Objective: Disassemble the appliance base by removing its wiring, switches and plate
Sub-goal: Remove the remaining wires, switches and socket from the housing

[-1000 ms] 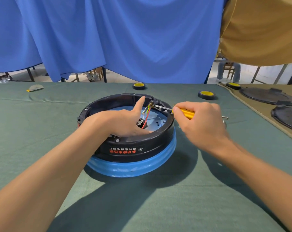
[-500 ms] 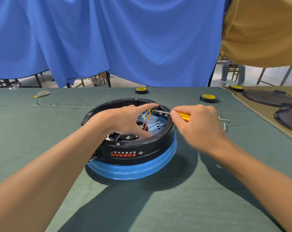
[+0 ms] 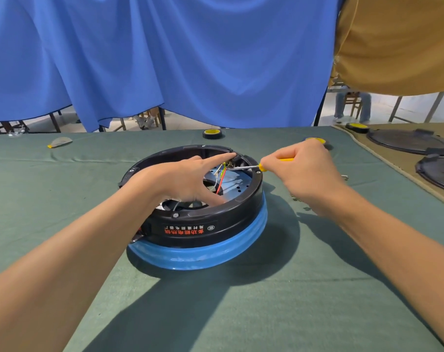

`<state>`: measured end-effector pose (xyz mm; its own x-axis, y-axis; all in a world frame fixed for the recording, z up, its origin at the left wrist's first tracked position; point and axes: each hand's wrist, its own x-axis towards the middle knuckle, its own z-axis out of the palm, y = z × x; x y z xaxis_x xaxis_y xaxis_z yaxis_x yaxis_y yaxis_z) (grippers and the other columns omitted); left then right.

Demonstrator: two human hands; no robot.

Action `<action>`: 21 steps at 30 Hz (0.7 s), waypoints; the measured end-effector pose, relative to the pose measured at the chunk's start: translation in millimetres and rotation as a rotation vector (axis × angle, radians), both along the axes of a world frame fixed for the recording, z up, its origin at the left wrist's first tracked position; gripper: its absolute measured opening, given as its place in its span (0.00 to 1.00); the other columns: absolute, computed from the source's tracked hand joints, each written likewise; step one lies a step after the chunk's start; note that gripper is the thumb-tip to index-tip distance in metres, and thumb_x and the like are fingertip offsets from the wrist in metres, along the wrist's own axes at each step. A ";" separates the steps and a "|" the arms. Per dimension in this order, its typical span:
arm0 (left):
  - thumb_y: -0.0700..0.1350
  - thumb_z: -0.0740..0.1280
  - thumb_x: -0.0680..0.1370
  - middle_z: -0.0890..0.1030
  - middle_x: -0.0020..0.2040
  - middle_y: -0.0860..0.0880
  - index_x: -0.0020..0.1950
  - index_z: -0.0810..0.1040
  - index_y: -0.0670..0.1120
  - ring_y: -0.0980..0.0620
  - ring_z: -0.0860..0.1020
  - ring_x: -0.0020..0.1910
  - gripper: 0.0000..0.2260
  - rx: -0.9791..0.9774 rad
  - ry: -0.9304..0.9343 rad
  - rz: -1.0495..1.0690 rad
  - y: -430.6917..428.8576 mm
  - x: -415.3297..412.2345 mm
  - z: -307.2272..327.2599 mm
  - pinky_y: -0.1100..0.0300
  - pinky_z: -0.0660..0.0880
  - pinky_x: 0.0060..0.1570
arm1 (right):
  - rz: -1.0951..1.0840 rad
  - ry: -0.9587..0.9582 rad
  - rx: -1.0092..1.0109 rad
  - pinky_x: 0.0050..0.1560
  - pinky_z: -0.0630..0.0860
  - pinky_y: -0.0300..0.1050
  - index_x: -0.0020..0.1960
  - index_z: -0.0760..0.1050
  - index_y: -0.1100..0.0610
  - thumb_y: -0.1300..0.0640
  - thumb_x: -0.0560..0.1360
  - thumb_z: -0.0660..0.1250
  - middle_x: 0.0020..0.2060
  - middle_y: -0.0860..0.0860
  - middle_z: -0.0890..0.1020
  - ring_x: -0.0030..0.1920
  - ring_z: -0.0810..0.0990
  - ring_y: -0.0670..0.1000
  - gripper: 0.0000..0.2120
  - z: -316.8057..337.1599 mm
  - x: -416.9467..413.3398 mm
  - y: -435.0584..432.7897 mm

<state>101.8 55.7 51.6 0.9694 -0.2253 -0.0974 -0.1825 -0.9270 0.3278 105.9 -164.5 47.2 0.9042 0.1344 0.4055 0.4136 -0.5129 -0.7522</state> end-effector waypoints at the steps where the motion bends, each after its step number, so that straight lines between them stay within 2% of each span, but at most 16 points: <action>1: 0.64 0.70 0.68 0.68 0.57 0.51 0.71 0.44 0.75 0.47 0.70 0.60 0.42 -0.004 -0.001 0.003 0.1 -0.4 -0.2 0.50 0.68 0.57 | -0.025 -0.053 -0.023 0.30 0.63 0.39 0.32 0.80 0.61 0.54 0.70 0.69 0.21 0.54 0.67 0.27 0.61 0.48 0.13 -1.0 -2.3 1.4; 4: 0.65 0.69 0.66 0.68 0.58 0.50 0.70 0.44 0.76 0.46 0.71 0.60 0.42 -0.015 -0.011 0.008 -0.6 -2.8 0.4 0.49 0.69 0.59 | -0.061 -0.163 -0.031 0.44 0.73 0.46 0.33 0.82 0.53 0.54 0.72 0.68 0.27 0.50 0.81 0.37 0.76 0.54 0.10 -1.6 -9.7 2.8; 6: 0.65 0.68 0.66 0.68 0.58 0.50 0.71 0.44 0.75 0.47 0.72 0.58 0.42 -0.027 -0.008 0.013 -0.7 -3.1 0.4 0.51 0.71 0.55 | -0.057 -0.222 -0.069 0.49 0.74 0.49 0.36 0.84 0.54 0.55 0.74 0.67 0.32 0.51 0.83 0.40 0.79 0.58 0.10 -2.7 -12.6 3.3; 9: 0.61 0.70 0.70 0.68 0.55 0.52 0.71 0.44 0.75 0.49 0.73 0.54 0.41 -0.016 -0.024 0.014 -0.6 -1.7 -2.0 0.55 0.70 0.48 | -0.030 -0.313 -0.144 0.44 0.71 0.47 0.37 0.83 0.58 0.56 0.76 0.65 0.30 0.57 0.81 0.36 0.76 0.59 0.12 -7.2 -13.7 3.1; 12: 0.61 0.70 0.71 0.68 0.56 0.51 0.72 0.44 0.74 0.52 0.73 0.49 0.41 -0.008 -0.025 0.011 0.0 -0.7 -3.1 0.56 0.68 0.44 | -0.010 -0.402 -0.245 0.36 0.68 0.52 0.34 0.77 0.63 0.57 0.76 0.64 0.29 0.62 0.72 0.33 0.68 0.61 0.14 -8.0 -14.1 5.9; 14: 0.61 0.70 0.71 0.67 0.56 0.50 0.73 0.44 0.73 0.53 0.73 0.47 0.41 0.003 -0.024 0.014 -0.1 -1.4 -1.8 0.56 0.67 0.44 | 0.004 -0.389 -0.270 0.33 0.63 0.49 0.33 0.74 0.65 0.58 0.74 0.64 0.28 0.60 0.63 0.32 0.59 0.55 0.14 -5.6 -11.4 8.7; 16: 0.60 0.70 0.71 0.67 0.57 0.50 0.73 0.44 0.72 0.53 0.73 0.47 0.41 0.003 -0.020 0.019 -1.0 -2.0 -0.3 0.56 0.67 0.42 | 0.000 -0.297 -0.192 0.33 0.61 0.46 0.35 0.76 0.67 0.57 0.73 0.66 0.28 0.53 0.59 0.32 0.56 0.49 0.13 -3.1 -7.5 9.7; 17: 0.60 0.70 0.71 0.67 0.57 0.50 0.73 0.44 0.72 0.52 0.73 0.47 0.41 0.000 -0.016 0.023 -1.5 -2.3 0.0 0.57 0.67 0.42 | -0.010 -0.265 -0.156 0.33 0.61 0.44 0.37 0.78 0.66 0.57 0.72 0.66 0.28 0.54 0.60 0.31 0.57 0.47 0.12 -2.6 -6.7 10.2; 19: 0.59 0.70 0.71 0.68 0.57 0.50 0.73 0.44 0.73 0.51 0.74 0.46 0.41 -0.003 -0.010 0.026 -2.5 -2.8 -0.1 0.57 0.68 0.40 | -0.032 -0.247 -0.134 0.34 0.67 0.45 0.40 0.80 0.64 0.55 0.72 0.66 0.31 0.62 0.68 0.30 0.59 0.46 0.11 -3.9 -7.5 10.4; 21: 0.60 0.70 0.70 0.68 0.56 0.51 0.72 0.44 0.74 0.51 0.75 0.44 0.41 -0.004 -0.007 0.028 -2.6 -3.8 -1.1 0.58 0.68 0.38 | -0.042 -0.293 -0.161 0.37 0.70 0.47 0.37 0.79 0.62 0.54 0.72 0.65 0.31 0.61 0.73 0.30 0.61 0.47 0.13 -6.7 -12.2 11.0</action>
